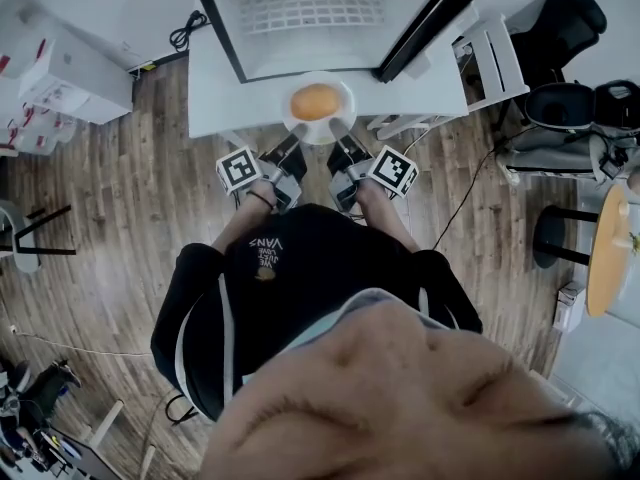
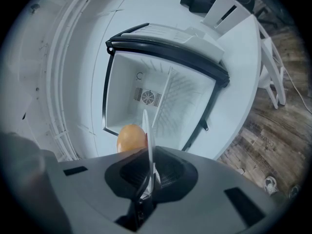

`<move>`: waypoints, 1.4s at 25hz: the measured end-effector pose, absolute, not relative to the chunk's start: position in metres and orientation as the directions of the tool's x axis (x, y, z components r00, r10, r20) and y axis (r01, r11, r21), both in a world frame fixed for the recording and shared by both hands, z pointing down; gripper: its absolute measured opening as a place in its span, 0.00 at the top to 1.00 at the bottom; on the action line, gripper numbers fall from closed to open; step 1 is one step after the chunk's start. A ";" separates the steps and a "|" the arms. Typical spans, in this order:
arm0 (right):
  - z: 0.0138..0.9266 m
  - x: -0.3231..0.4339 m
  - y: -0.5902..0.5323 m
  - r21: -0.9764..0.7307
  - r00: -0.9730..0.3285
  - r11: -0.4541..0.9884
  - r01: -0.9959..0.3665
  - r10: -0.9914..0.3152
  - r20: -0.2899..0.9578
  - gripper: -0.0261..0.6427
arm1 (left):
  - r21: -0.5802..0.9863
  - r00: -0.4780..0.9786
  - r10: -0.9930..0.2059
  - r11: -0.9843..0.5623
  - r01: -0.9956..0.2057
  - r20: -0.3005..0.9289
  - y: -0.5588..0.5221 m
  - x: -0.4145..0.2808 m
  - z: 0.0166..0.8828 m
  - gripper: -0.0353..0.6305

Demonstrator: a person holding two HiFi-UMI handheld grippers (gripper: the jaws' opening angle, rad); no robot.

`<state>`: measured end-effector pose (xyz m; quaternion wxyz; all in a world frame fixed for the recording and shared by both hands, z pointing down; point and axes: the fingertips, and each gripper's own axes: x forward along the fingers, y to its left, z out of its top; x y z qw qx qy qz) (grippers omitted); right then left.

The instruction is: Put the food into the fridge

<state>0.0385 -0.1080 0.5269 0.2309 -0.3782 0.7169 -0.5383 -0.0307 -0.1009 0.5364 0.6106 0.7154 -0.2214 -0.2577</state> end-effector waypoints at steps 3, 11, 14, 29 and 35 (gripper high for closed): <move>0.526 0.036 -0.120 -0.946 -0.595 0.130 -0.297 -0.800 0.078 0.92 | 0.987 0.778 -0.620 -0.159 0.004 -0.103 -0.114 -0.033 0.535 0.90; 0.526 0.029 -0.145 -0.948 -0.564 0.121 -0.295 -0.822 0.071 0.92 | 0.988 0.801 -0.592 -0.153 0.002 -0.094 -0.142 -0.040 0.536 0.90; 0.525 0.026 -0.154 -0.951 -0.553 0.124 -0.285 -0.831 0.058 0.92 | 0.988 0.811 -0.578 -0.155 0.000 -0.091 -0.151 -0.043 0.537 0.90; 0.525 0.020 -0.170 -0.944 -0.503 0.097 -0.314 -0.861 0.079 0.92 | 0.990 0.845 -0.528 -0.140 0.018 -0.089 -0.171 -0.049 0.538 0.90; 0.526 0.028 -0.182 -0.944 -0.505 0.090 -0.317 -0.858 0.088 0.92 | 0.990 0.840 -0.534 -0.136 0.028 -0.097 -0.183 -0.041 0.534 0.90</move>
